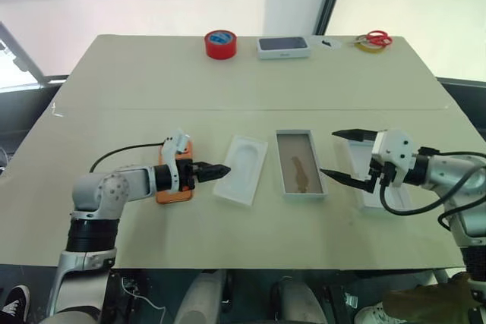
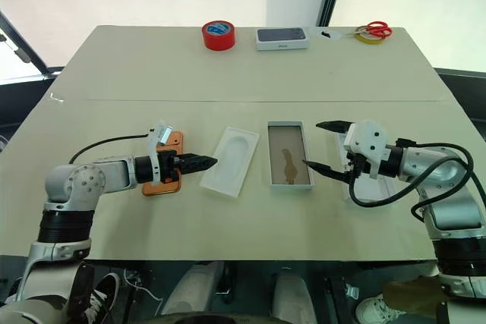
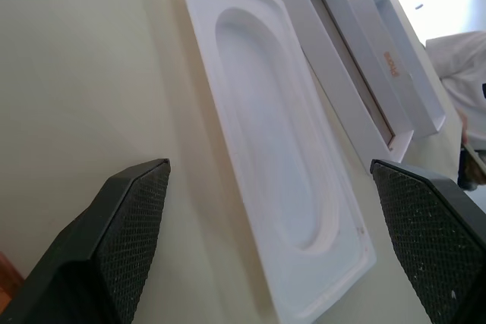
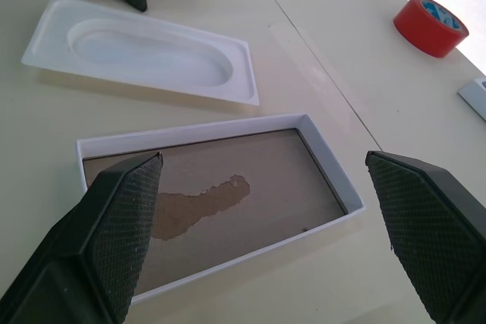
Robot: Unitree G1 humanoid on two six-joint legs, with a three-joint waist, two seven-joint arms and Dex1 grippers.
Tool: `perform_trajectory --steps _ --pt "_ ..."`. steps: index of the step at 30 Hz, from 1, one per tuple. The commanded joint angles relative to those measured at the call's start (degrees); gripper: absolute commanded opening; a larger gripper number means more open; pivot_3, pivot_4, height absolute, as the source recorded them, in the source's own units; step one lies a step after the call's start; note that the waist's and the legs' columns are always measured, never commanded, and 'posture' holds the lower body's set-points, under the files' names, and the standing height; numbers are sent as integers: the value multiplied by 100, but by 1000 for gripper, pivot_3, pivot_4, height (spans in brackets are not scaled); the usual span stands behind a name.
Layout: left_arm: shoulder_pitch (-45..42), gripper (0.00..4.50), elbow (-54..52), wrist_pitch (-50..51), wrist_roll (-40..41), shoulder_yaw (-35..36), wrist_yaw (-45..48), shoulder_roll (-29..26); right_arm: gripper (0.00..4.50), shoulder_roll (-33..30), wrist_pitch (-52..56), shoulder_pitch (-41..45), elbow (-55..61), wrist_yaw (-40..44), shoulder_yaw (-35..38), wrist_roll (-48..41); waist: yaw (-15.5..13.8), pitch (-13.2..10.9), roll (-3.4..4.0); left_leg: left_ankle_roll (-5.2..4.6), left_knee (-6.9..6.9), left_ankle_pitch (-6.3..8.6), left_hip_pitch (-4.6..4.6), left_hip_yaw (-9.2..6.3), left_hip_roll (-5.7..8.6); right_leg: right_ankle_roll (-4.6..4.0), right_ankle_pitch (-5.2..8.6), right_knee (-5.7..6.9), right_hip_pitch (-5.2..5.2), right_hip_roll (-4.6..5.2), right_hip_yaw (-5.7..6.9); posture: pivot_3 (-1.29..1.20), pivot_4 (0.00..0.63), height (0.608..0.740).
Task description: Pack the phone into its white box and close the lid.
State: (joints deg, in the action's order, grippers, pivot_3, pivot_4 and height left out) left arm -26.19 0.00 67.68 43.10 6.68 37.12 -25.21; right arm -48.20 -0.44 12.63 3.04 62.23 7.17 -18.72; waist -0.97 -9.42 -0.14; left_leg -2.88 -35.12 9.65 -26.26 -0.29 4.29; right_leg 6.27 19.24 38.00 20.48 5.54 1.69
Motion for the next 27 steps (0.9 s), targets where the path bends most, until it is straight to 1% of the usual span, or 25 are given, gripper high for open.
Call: perform_trajectory --steps 1,4,11,12,14,17,19,20,21,24,27 --pt "-30 4449 193 -37 -9 -36 -51 201 4479 8 -112 40 35 -56 146 -14 -1 0 0 0 0 0 1 0 0 0 0 0 -1 0 0 0 150 738" --pt "-118 4449 267 -16 8 -14 -101 371 4479 31 -124 49 32 -81 121 -4 -4 1 0 0 0 0 1 0 0 0 0 0 -1 0 0 0 150 738" --pt "-118 4449 379 -50 -86 -167 -6 424 4479 72 -180 58 -7 -125 87 48 7 1 0 0 0 0 2 0 0 0 0 0 -2 0 0 0 150 738" --pt "-92 4216 362 -76 -126 -215 -10 412 4500 76 -186 62 -10 -128 85 50 7 1 0 0 0 0 2 0 0 0 0 0 -2 0 0 0 150 738" --pt "-65 3549 381 -7 -139 -209 -70 415 4500 78 -205 65 -18 -127 79 49 8 1 0 0 -1 0 2 0 0 0 0 0 -2 0 0 0 150 738" --pt "-85 1987 484 27 -199 -134 -163 387 4500 79 -233 48 -28 -109 58 53 15 1 0 0 1 0 2 0 0 0 0 0 -1 0 0 0 150 738" --pt "-99 888 536 -14 -257 -112 -211 361 4500 8 -391 -72 -79 33 -98 222 14 1 0 0 1 0 2 0 0 0 0 0 -1 0 0 0 150 738" --pt "-110 403 570 2 -272 -73 -258 354 4500 -49 -547 -156 -132 142 -217 367 10 4 1 0 1 0 2 0 0 0 0 0 -1 0 0 0 150 738" --pt "-120 33 600 14 -274 -37 -280 346 4500 -79 -567 -221 -152 279 -318 399 13 6 2 0 1 0 7 -1 0 0 0 0 -5 0 0 0 150 738" --pt "-139 33 658 21 -246 61 -312 351 4500 -71 -558 -279 -120 520 -528 388 24 7 4 0 4 1 15 0 0 0 0 -1 -10 0 0 0 150 738" --pt "-176 33 682 132 -120 214 -352 381 4500 71 -560 -111 -104 672 -948 530 39 10 8 0 5 1 19 0 -1 0 0 0 -10 -1 -1 0 150 738"
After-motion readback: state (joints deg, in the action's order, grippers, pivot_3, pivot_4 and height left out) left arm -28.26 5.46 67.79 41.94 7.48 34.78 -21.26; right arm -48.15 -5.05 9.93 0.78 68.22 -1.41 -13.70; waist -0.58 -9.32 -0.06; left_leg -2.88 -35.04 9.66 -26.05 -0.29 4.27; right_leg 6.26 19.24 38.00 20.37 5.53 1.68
